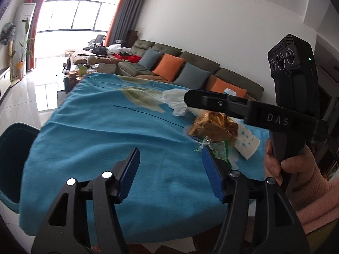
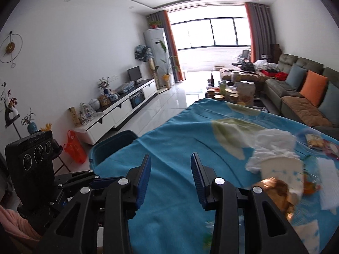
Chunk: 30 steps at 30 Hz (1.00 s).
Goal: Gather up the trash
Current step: 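Grasp the green-printed snack bag with the left tool while the right tool grasps the gold foil wrapper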
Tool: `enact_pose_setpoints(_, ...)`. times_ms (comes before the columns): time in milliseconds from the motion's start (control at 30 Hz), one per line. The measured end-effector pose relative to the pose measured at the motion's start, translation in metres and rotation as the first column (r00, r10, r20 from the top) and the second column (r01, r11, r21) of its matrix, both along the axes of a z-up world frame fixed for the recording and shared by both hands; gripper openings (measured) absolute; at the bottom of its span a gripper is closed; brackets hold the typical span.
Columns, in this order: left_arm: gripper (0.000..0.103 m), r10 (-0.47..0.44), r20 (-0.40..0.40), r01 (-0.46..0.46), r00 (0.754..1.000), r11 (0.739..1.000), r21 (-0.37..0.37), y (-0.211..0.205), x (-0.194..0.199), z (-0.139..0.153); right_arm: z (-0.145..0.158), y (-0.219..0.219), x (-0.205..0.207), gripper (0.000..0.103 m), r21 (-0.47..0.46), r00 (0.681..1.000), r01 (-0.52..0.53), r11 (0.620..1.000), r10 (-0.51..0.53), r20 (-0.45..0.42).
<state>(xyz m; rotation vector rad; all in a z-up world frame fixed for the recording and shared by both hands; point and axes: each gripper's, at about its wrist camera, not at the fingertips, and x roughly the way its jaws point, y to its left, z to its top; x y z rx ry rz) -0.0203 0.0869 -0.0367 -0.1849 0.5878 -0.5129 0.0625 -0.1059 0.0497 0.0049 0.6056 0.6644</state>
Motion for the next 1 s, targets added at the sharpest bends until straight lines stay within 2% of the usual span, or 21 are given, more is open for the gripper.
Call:
enact_pose_setpoints(233, 0.060, -0.110, -0.067, 0.110, 0.992, 0.994, -0.001, -0.060, 0.014, -0.016, -0.013, -0.079, -0.012, 0.037, -0.023, 0.979, 0.206, 0.978, -0.206, 0.003)
enact_pose_setpoints(333, 0.060, -0.131, -0.092, 0.131, 0.987, 0.991, -0.003, -0.064, 0.028, -0.022, -0.023, -0.099, -0.014, 0.037, -0.028, 0.968, 0.249, 0.968, -0.249, -0.023)
enact_pose_setpoints(500, 0.056, -0.161, -0.143, 0.161, 0.976, 0.987, -0.016, -0.075, 0.039, -0.028, -0.040, -0.111, -0.015, 0.037, -0.027, 0.961, 0.267, 0.963, -0.269, -0.060)
enact_pose_setpoints(700, 0.045, -0.178, -0.181, 0.170, 0.967, 0.984, -0.057, -0.077, 0.048, -0.034, -0.048, -0.111, -0.011, 0.037, -0.020, 0.960, 0.270, 0.963, -0.271, -0.075)
enact_pose_setpoints(767, 0.038, -0.181, -0.195, 0.169, 0.964, 0.983, -0.077, -0.073, 0.050, -0.035, -0.049, -0.110, -0.011, 0.036, -0.017, 0.959, 0.271, 0.962, -0.272, -0.081)
enact_pose_setpoints(867, 0.032, -0.186, -0.217, 0.167, 0.958, 0.981, -0.102, -0.069, 0.056, -0.039, -0.051, -0.111, -0.009, 0.033, -0.010, 0.958, 0.271, 0.963, -0.270, -0.094)
enact_pose_setpoints(1000, 0.032, -0.198, -0.240, 0.171, 0.950, 0.977, -0.128, -0.068, 0.062, -0.041, -0.052, -0.111, -0.009, 0.024, -0.008, 0.958, 0.270, 0.963, -0.269, -0.102)
